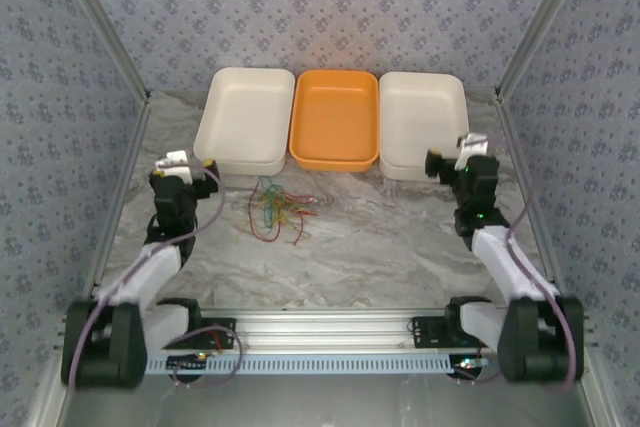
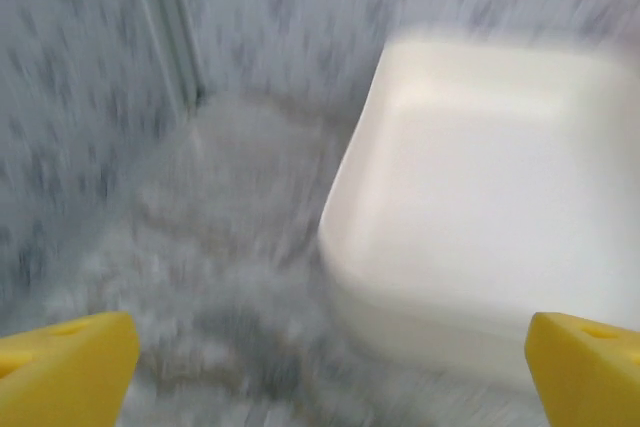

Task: Untangle the cables

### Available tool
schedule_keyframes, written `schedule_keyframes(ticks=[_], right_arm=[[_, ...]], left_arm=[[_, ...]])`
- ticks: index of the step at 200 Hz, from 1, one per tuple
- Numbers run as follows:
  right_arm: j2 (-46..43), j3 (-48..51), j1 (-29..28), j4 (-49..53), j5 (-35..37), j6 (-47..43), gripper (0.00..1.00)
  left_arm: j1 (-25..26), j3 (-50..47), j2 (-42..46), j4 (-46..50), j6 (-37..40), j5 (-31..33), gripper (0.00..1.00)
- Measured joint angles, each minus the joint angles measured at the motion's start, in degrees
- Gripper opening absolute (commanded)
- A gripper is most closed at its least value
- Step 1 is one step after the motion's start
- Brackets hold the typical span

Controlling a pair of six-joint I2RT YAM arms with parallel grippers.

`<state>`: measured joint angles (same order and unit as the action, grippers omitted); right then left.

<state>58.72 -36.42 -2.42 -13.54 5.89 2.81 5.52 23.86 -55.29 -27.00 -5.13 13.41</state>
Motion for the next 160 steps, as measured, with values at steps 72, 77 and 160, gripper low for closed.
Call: schedule_keyframes(ticks=[72,77,160], right_arm=[[-0.57,-28.52,-28.44,26.88,-14.32,23.3,0.79],[1.4,-28.26,-33.59,28.79,-12.22,23.93,0.76],[34.16,-26.6,-48.48,35.8,-3.8,31.34,0.5]], left_arm=[[-0.61,29.0,6.38,31.93,-29.86,-25.68,0.77],[0.76,29.16,4.98,34.36,-30.38,-25.75,0.76],[14.8,11.02,-6.01,50.69,-43.52,-19.39,0.58]])
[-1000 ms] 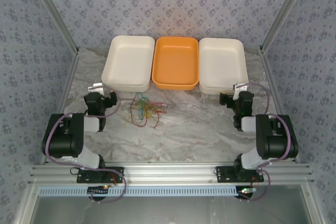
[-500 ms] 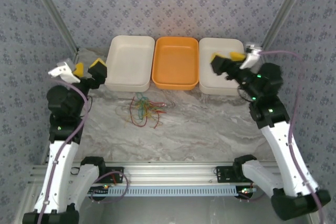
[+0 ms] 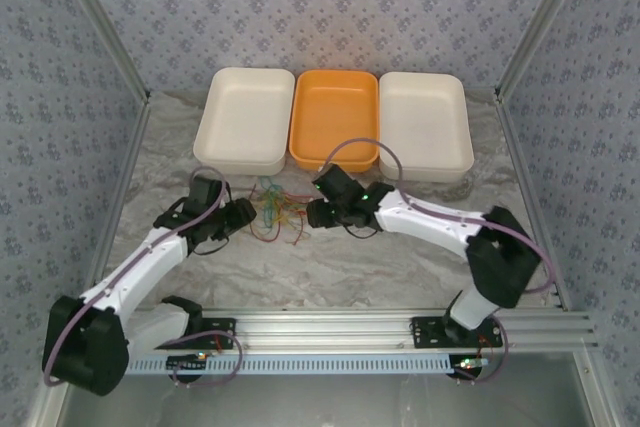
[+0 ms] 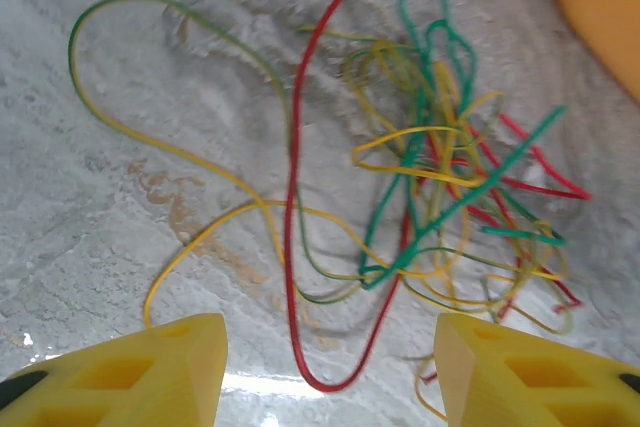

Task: Untangle the cables

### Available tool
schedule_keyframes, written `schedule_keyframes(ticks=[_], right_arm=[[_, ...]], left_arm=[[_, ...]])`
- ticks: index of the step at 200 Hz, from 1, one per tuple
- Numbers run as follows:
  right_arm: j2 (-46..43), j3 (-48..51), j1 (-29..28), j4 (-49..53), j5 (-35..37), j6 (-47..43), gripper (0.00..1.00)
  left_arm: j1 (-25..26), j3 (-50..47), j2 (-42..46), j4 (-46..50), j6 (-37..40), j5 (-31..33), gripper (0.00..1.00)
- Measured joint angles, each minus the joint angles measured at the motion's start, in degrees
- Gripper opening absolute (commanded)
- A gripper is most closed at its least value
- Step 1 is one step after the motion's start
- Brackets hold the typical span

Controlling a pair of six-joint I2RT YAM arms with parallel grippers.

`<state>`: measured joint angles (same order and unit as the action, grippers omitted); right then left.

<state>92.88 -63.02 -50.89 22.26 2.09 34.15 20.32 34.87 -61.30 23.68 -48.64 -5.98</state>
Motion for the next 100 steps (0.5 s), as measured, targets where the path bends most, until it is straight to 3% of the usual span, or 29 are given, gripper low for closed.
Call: schedule_keyframes(ticks=[37,72,100], right_arm=[[3.69,-0.24,-1.18,-3.34,-2.1,1.44,0.69],[6.71,-1.73,-0.63,-8.31,-5.09,4.07,0.7],[10.64,-4.24,0.46,-10.32,-6.43,6.58,0.66]], left_arm=[[0.66,-5.44,-1.36,-6.38,-5.16,-0.48,0.55],[1.9,-6.78,-5.38,-11.52,-8.07,-0.5,0.55],[2.93,-6.86,-10.29,-16.98,-9.81,-0.74,0.55]])
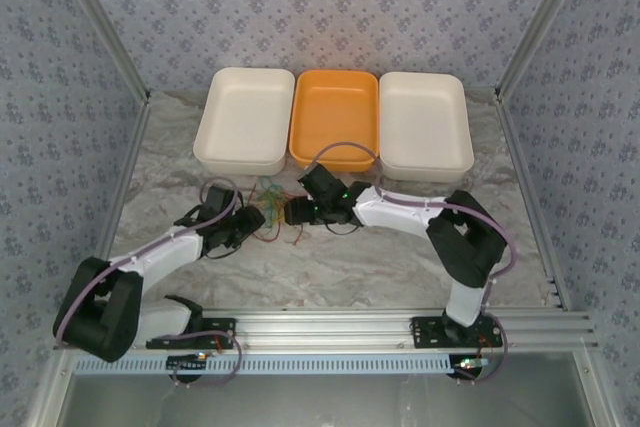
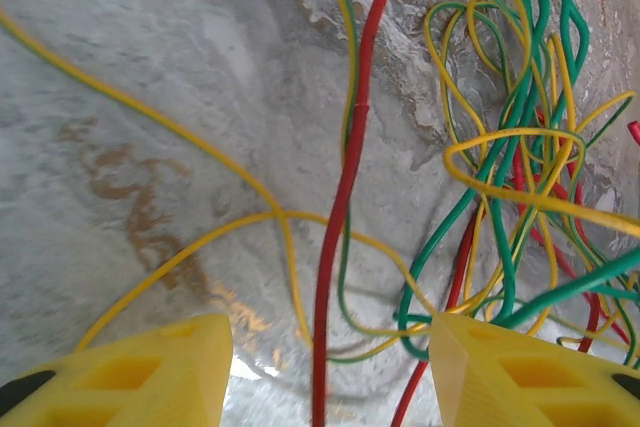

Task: Untangle the cables

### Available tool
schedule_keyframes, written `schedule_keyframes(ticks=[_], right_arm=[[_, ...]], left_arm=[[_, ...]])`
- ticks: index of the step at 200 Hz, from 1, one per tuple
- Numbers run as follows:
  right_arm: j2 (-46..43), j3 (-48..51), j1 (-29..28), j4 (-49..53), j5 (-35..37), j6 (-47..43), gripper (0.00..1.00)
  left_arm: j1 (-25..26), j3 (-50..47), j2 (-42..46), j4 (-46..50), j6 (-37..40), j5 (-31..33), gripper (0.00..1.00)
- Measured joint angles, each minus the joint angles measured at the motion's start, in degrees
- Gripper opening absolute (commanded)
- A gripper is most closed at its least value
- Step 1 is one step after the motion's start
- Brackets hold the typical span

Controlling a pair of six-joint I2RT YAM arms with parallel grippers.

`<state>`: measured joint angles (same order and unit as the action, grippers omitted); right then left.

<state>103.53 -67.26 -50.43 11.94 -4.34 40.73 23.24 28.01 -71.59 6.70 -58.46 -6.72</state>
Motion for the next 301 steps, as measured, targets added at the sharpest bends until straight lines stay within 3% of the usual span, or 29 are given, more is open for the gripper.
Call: schedule_keyframes(ticks=[27,44,56,71,81,104,127,166,215,228,240,260,285,301], right_arm=[[3.85,-3.45,0.66,-0.42,0.28,1.51,0.52],[5.11,-4.37,0.94,-0.42,0.72,2.4,0.31],[5.35,-4.42,1.07,-0.24,1.14,2.62,0.24],[5.33,-4.42,1.25,0.09,2.36,2.47,0.24],[5.11,-4.13,1.46,0.0,3.41,2.38,0.27],[1.36,0.74,2.01,-0.74,5.01,2.34,0.55],[-5.01,6.54,2.73,-2.14,5.01,4.63,0.67],[-9.29,13.73,5.53,-16.44,-1.25,13.7,0.75],[3.56,15.8,7.28,-38.42,-7.43,33.03,0.73],[5.99,15.69,7.28,-42.4,-7.96,36.61,0.67],[7.37,14.8,7.23,-44.65,-7.91,39.41,0.51],[9.25,13.9,6.75,-46.51,-7.21,42.73,0.01],[8.17,15.47,6.34,-45.9,-4.39,43.36,0.0],[2.54,18.6,6.73,-40.79,-0.94,40.09,0.0]], left_arm=[[2.05,1.05,-5.01,-2.86,-1.18,0.5,0.37],[2.29,1.68,-6.82,-4.07,-1.22,0.79,0.17],[2.4,1.73,-7.76,-5.51,-1.51,0.87,0.0],[2.64,1.7,-7.45,-6.29,-1.99,1.49,0.0],[2.71,1.57,-6.05,-6.54,-2.05,1.75,0.0],[2.8,1.4,-0.07,-5.77,-1.44,2.4,0.0],[2.8,1.4,5.05,-4.81,-0.61,2.47,0.0],[2.8,-0.72,6.34,-5.77,-1.01,1.29,0.0],[2.8,-1.62,6.36,-6.64,-1.55,0.04,0.0],[2.8,-1.97,6.49,-7.04,-1.66,-0.13,0.0],[2.8,-2.64,6.93,-7.1,-1.7,-0.15,0.0],[2.8,-3.87,7.98,-7.04,-1.88,-0.11,0.0],[2.62,-4.17,11.72,-5.01,-1.57,0.81,0.0],[1.6,-4.15,15.45,-2.47,-1.09,1.86,0.0]])
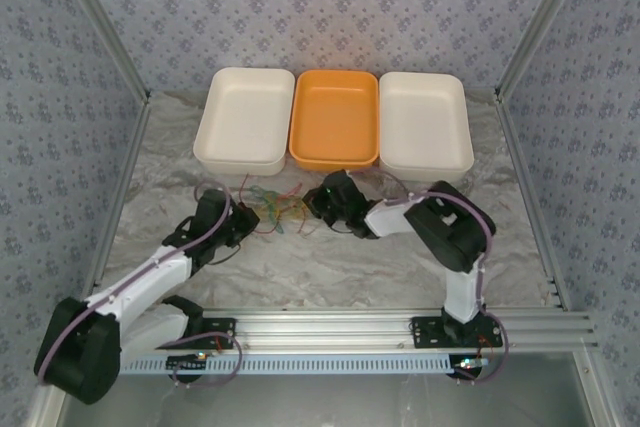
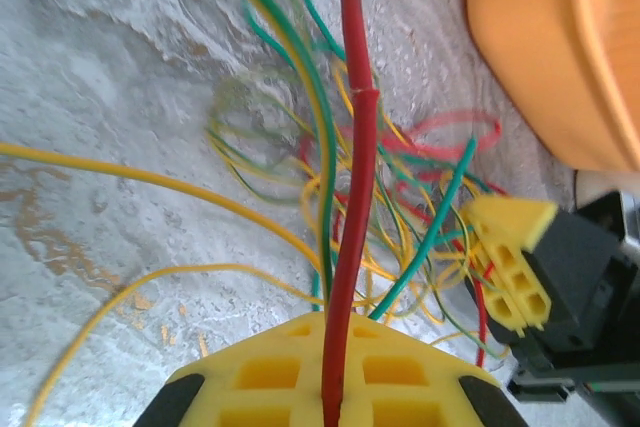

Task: Untangle the cables

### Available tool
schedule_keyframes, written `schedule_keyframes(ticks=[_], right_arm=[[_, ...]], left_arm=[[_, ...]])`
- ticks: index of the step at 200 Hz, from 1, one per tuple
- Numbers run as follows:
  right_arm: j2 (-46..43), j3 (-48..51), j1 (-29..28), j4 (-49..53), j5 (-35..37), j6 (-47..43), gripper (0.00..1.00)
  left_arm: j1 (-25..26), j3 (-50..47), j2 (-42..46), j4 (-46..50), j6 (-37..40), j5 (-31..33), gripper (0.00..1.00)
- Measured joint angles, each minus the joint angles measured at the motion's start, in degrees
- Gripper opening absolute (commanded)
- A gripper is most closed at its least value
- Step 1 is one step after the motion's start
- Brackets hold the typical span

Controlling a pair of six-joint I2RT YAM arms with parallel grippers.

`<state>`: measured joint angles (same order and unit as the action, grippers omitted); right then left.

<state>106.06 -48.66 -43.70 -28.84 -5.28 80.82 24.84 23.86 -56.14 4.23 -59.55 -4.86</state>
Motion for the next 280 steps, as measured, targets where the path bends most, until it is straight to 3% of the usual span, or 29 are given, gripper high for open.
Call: schedule_keyframes(ticks=[38,62,94,129,236,258,280], right_arm=[[-20.09,1.03,0.68,15.06,7.85,-14.58,0.0],[-26.88,-0.55,0.72,21.68,10.73,-23.06,0.0],[-29.35,-0.13,1.16,30.93,15.43,-30.05,0.0],[-33.46,4.09,5.4,36.85,18.16,-33.88,0.0],[-34.62,6.56,12.74,41.72,16.63,-35.01,0.0],[-35.36,7.39,16.44,42.88,14.97,-35.39,0.17],[-35.43,7.56,18.21,44.65,13.7,-36.76,0.47]], left_arm=[[-6.95,0.0,4.9,4.66,0.57,1.29,0.0],[-10.58,0.0,4.96,5.11,0.94,1.07,0.0],[-13.53,1.53,3.02,5.92,2.19,0.0,0.0],[-14.78,4.5,-0.44,6.19,4.0,-1.25,0.0],[-14.78,4.94,-5.57,4.63,5.77,-5.57,0.0],[-14.34,5.49,-5.57,4.52,5.99,-6.99,0.0],[-11.3,5.79,-5.81,2.12,5.46,-8.28,0.0]])
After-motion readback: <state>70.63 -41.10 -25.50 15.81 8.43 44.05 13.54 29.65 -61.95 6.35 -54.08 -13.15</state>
